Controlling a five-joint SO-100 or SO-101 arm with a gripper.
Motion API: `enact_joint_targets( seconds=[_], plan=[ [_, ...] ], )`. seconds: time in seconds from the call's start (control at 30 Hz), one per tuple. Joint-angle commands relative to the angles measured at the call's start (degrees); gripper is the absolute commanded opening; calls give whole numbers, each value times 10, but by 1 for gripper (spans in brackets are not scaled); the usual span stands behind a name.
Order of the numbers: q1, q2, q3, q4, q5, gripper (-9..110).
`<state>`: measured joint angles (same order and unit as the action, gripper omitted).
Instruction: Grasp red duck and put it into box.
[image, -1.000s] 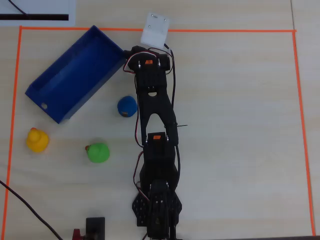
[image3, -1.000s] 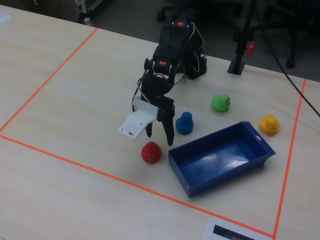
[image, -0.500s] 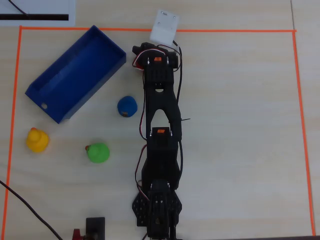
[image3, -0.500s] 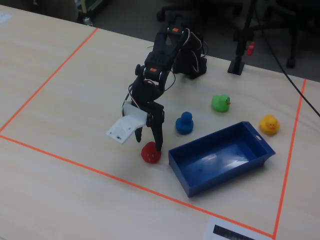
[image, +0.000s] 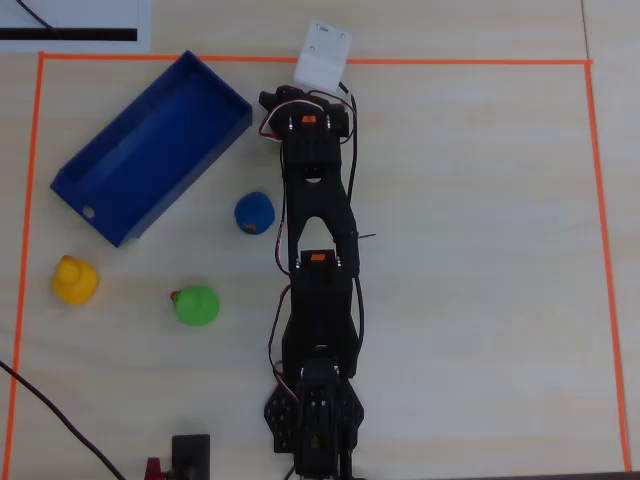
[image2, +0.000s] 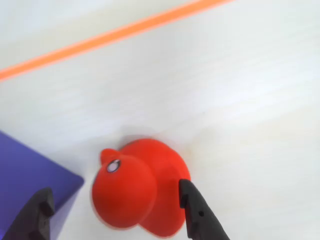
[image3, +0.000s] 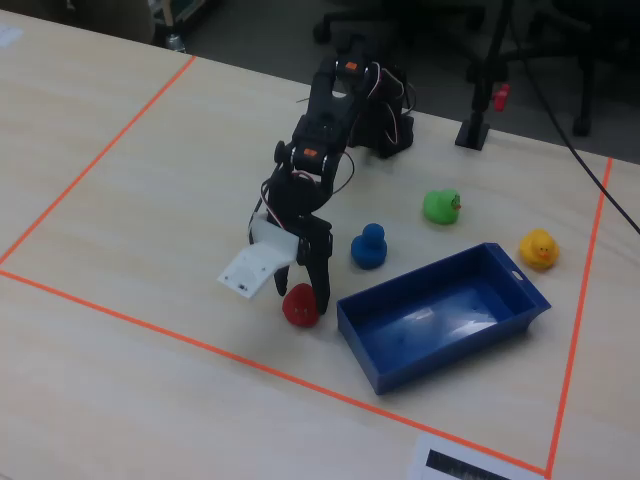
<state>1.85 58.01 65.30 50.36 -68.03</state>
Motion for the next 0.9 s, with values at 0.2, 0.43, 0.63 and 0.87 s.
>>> enact_joint_targets(
  seconds=[0.2,0.43,0.63,0.87],
  plan=[
    [-11,-12,4,-32,4,22],
    [-12,-17,21,-48,6,0],
    [1,124,-25,37,62,0],
    [-89,306,-81,192,206,0]
  ],
)
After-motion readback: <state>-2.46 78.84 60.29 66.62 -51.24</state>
